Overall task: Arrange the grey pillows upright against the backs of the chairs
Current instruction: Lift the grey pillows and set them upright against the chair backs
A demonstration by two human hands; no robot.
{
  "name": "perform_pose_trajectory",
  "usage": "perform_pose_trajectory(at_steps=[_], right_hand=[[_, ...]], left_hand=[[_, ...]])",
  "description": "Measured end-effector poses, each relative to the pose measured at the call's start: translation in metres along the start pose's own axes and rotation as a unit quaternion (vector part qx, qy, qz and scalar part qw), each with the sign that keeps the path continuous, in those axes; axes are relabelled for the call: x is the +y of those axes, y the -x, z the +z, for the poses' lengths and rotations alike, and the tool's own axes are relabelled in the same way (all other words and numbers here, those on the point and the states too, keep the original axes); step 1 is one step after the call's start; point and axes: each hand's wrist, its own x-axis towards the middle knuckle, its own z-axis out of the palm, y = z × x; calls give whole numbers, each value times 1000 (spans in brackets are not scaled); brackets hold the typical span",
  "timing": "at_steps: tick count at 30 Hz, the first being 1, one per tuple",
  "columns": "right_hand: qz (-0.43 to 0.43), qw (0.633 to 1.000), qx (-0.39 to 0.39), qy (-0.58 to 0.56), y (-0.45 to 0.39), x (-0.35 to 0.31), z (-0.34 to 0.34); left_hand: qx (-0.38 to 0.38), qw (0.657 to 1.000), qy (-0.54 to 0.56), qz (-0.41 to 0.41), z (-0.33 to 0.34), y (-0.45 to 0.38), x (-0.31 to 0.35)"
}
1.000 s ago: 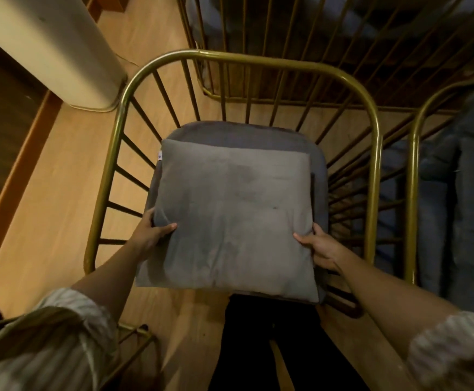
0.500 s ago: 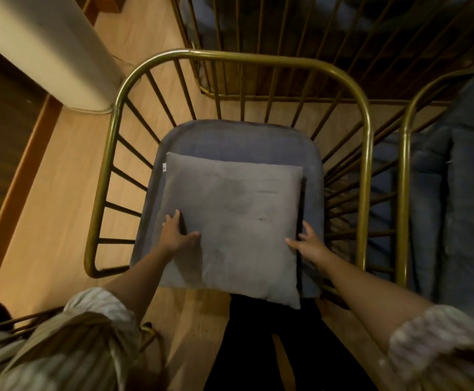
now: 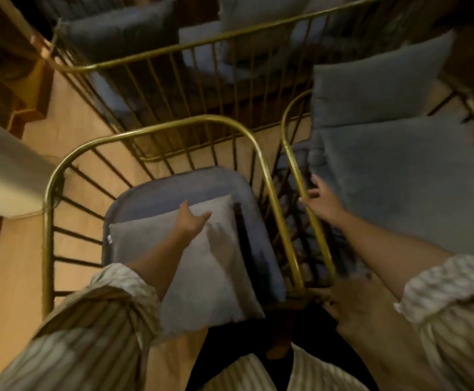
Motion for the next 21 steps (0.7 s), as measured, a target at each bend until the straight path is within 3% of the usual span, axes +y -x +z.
perform_pose_trajectory(at_steps=[4, 10, 13, 16, 21], right_hand=[[8, 996, 94, -6, -7, 47, -84], [49, 958, 196, 205, 2, 94, -211], [90, 952, 187, 226, -12, 125, -268], [119, 964, 164, 175, -26, 161, -313], [177, 977, 98, 64, -41, 230, -361]], left_hand=[[-79, 993, 72, 54, 58, 6, 72], [-146, 980, 88, 104, 171, 29, 151], [-174, 979, 92, 63, 251, 14, 156], [-176, 979, 103, 22, 286, 51, 205], [-179, 963, 192, -65, 351, 30, 233]])
